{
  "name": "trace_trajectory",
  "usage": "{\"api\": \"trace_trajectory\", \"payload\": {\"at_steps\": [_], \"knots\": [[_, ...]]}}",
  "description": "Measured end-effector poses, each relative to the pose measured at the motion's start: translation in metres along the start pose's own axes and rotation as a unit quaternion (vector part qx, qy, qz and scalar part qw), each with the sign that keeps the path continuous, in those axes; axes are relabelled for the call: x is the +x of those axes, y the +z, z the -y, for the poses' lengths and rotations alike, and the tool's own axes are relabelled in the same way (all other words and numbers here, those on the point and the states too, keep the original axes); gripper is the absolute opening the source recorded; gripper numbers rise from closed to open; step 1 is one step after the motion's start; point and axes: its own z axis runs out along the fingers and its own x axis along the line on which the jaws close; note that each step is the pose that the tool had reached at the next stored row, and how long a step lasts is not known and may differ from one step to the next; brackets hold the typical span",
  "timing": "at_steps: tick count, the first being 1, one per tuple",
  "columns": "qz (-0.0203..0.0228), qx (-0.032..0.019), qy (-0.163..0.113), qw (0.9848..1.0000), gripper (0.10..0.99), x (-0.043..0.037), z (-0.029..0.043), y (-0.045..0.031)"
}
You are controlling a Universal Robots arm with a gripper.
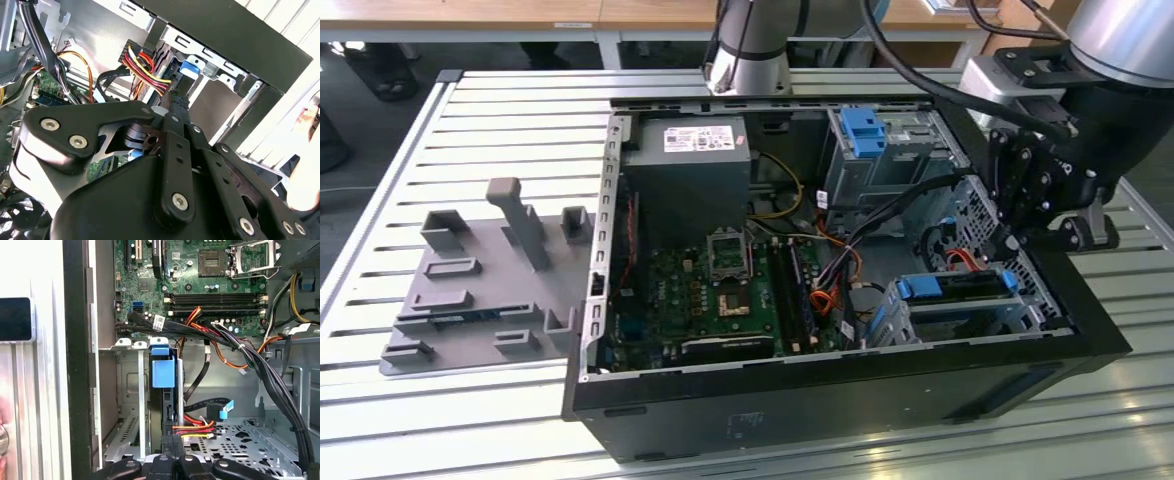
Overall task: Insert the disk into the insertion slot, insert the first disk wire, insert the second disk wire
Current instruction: 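Insert the second disk wire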
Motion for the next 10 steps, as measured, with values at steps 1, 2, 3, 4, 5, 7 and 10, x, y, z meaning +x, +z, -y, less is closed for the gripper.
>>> {"api": "trace_trajectory", "payload": {"at_steps": [1, 2, 3, 4, 5, 7, 10], "knots": [[0.0, 0.0, 0.0, 1.0, 0.106, 0.0001, 0.0, -0.0012], [0.0, 0.0, 0.0, 1.0, 0.106, 0.0001, -0.0002, -0.002], [0.0003, -0.0001, 0.0, 1.0, 0.106, 0.0001, -0.0018, -0.0022], [0.0008, -0.0001, 0.0, 1.0, 0.106, 0.0002, -0.0036, -0.0024], [0.0017, -0.0001, 0.0, 1.0, 0.106, 0.0002, -0.0059, -0.0026], [0.0023, -0.0001, 0.0, 1.0, 0.106, 0.0005, -0.0115, -0.0029], [0.0031, -0.0001, 0.0, 1.0, 0.106, 0.0006, -0.0154, -0.0031]]}}
